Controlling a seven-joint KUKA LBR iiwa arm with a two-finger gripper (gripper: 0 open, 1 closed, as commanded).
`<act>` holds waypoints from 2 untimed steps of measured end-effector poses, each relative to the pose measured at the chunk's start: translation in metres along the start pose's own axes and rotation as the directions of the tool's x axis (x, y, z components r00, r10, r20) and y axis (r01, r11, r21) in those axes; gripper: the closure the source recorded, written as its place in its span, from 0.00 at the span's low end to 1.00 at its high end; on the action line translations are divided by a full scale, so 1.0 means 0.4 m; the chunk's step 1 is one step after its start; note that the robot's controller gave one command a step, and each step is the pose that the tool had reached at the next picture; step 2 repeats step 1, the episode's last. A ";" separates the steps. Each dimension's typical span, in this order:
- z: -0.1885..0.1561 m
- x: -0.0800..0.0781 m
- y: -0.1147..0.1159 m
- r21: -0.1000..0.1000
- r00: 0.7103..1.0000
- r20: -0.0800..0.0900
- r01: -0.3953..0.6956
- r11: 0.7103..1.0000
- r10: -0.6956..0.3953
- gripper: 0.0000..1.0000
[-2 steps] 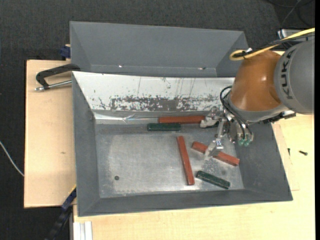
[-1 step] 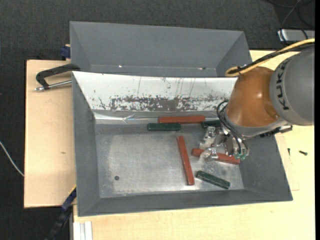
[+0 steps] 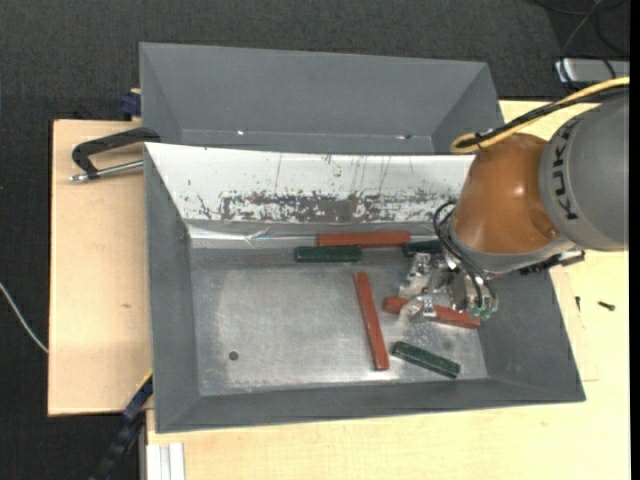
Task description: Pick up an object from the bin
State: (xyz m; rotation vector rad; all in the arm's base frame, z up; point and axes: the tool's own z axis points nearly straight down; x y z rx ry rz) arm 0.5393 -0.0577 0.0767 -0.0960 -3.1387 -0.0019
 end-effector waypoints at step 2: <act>-0.439 -0.049 -0.022 0.003 0.995 0.015 0.097 0.995 -0.097 1.00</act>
Offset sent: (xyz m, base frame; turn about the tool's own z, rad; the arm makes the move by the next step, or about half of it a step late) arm 0.0000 0.0000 0.0000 0.0000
